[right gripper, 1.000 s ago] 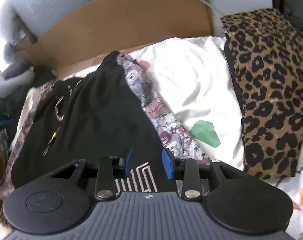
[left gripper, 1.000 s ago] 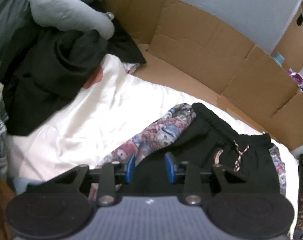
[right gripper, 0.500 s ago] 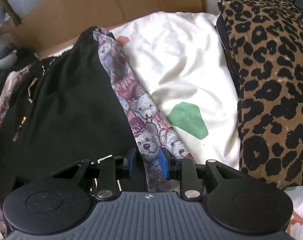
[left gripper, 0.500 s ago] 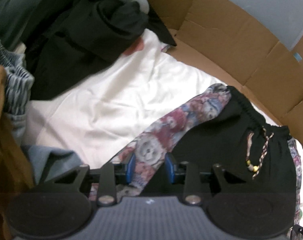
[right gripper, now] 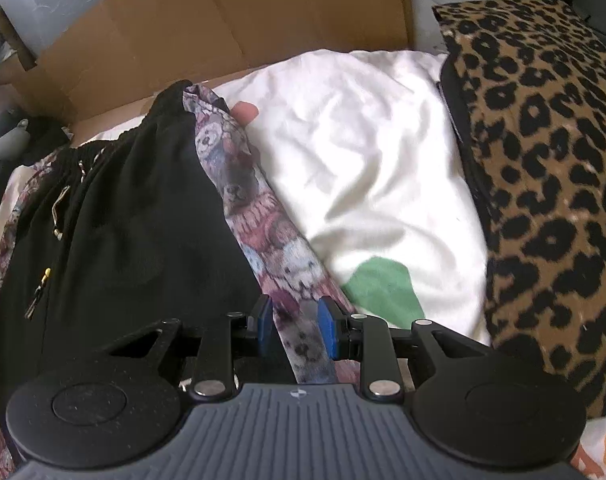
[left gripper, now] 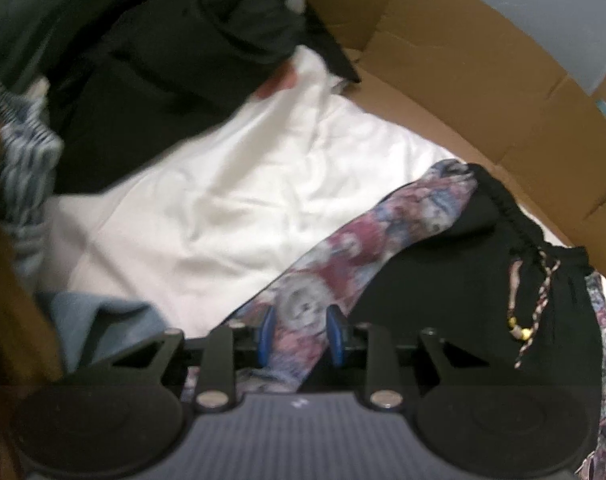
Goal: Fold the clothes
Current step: 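Close both tools on the floral leg edge of the folded shorts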
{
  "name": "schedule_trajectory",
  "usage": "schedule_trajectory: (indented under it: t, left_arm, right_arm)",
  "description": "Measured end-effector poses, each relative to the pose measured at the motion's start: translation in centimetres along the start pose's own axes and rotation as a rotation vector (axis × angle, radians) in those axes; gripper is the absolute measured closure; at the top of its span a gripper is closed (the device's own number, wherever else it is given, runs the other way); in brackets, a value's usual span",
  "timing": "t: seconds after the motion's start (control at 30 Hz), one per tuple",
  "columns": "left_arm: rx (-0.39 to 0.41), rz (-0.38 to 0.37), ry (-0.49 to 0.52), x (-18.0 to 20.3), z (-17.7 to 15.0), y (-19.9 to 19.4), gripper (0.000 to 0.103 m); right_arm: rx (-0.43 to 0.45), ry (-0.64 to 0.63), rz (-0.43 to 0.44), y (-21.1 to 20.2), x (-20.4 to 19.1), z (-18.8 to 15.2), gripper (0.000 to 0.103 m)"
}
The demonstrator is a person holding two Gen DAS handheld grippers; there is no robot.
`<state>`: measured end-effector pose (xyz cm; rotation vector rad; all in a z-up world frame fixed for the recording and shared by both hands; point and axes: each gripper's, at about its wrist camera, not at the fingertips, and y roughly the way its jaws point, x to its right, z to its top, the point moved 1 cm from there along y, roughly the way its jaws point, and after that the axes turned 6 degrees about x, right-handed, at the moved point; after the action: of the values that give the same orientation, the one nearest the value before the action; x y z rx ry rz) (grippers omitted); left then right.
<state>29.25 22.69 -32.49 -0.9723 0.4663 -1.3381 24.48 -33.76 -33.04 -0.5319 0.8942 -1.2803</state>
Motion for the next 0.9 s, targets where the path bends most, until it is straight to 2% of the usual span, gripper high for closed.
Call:
schedule_trajectory:
  t: [0.2, 0.67, 0.9]
  left_arm:
    - [0.01, -0.023, -0.009, 2.0, 0.9, 1.7, 0.074]
    - [0.061, -0.103, -0.018, 6.0, 3.5, 4.5, 0.074]
    - [0.048, -0.104, -0.018, 7.1, 4.1, 6.9, 0.074]
  right_arm:
    - [0.006, -0.004, 0.008, 1.7, -1.1, 1.9, 0.076]
    - [0.058, -0.039, 0.054, 5.2, -4.6, 5.5, 0.076]
    - [0.085, -0.023, 0.042, 7.0, -4.3, 7.2, 0.076]
